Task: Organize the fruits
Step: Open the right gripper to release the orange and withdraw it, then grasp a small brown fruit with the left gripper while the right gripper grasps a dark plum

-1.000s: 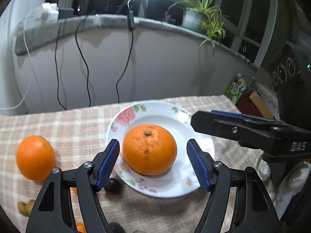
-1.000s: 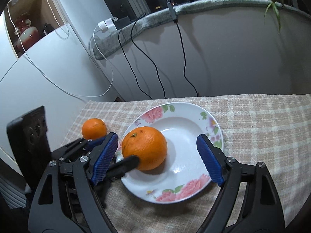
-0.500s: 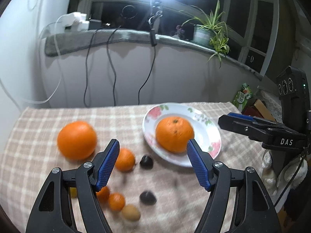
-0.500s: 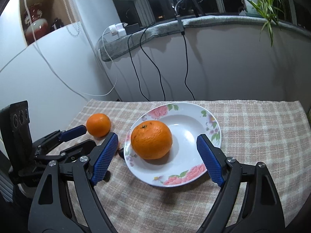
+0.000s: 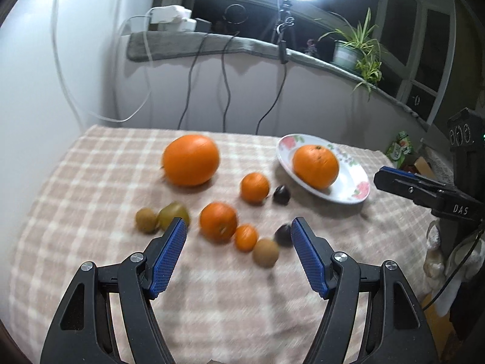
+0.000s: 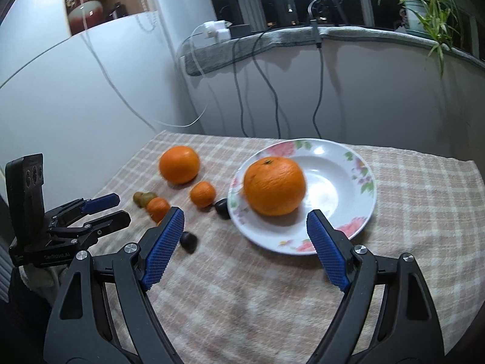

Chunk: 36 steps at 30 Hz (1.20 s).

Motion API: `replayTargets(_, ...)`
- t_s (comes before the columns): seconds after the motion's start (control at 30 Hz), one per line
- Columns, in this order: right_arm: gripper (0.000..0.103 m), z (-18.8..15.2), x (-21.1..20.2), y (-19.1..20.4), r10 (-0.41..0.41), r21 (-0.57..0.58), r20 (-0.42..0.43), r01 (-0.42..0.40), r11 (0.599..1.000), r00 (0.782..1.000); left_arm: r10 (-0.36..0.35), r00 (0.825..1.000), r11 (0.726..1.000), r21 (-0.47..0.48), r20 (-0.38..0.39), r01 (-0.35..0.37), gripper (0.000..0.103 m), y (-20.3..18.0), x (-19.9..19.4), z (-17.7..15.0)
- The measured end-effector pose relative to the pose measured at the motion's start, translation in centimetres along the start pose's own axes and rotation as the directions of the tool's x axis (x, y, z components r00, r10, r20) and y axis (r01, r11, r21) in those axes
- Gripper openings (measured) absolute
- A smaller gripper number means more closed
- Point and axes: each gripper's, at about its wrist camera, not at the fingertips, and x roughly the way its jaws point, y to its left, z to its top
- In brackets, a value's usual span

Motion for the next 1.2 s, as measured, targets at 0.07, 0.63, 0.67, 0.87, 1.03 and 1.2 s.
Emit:
replayTargets(0.07,0.085,-0.4,0.3,0.6,0.017,-0.008,-0.012,-0.017,1.000,1.000,-0.008,1.000,1.000,-0.012,-0.009,0.008,0.071,0.3,-0.2,-0.6)
replayTargets(0.63,0.045,-2.0,5.9,4.5,0.107,-0.119,-0.200,-0.133,0.984,0.974,-0.106,0.989,0.994,0.008,-0.107,0.107,0.034,-1.9,2.3,-2.5)
replayTargets(0.67,0.044,-2.0,6.1,4.5,0.111,-0.122,-0.206,-0.138,0.983,0.972,-0.099,0.989,0.995,0.013,-0.113,0.101,0.032,-2.0,2.5,-2.5)
replayTargets(0.87,0.037,-1.9,8.1,4.3,0.130,-0.111,-0.251,-0.162,0.981,0.959,-0.091,0.987,0.995,0.028,-0.130,0.095,0.029,-2.2,3.2,-2.6)
replayTargets(1.03,0.037,-2.0,8.8,4.2,0.144,-0.096,-0.268,-0.175,0.980,0.952,-0.091,0.987,0.995,0.026,-0.136,0.095,0.029,-2.1,3.3,-2.5)
replayTargets(1.2,0.037,-2.0,9.2,4.3,0.142,-0.100,-0.280,-0.176,0.979,0.949,-0.086,0.986,0.995,0.034,-0.146,0.092,0.028,-2.2,3.7,-2.3)
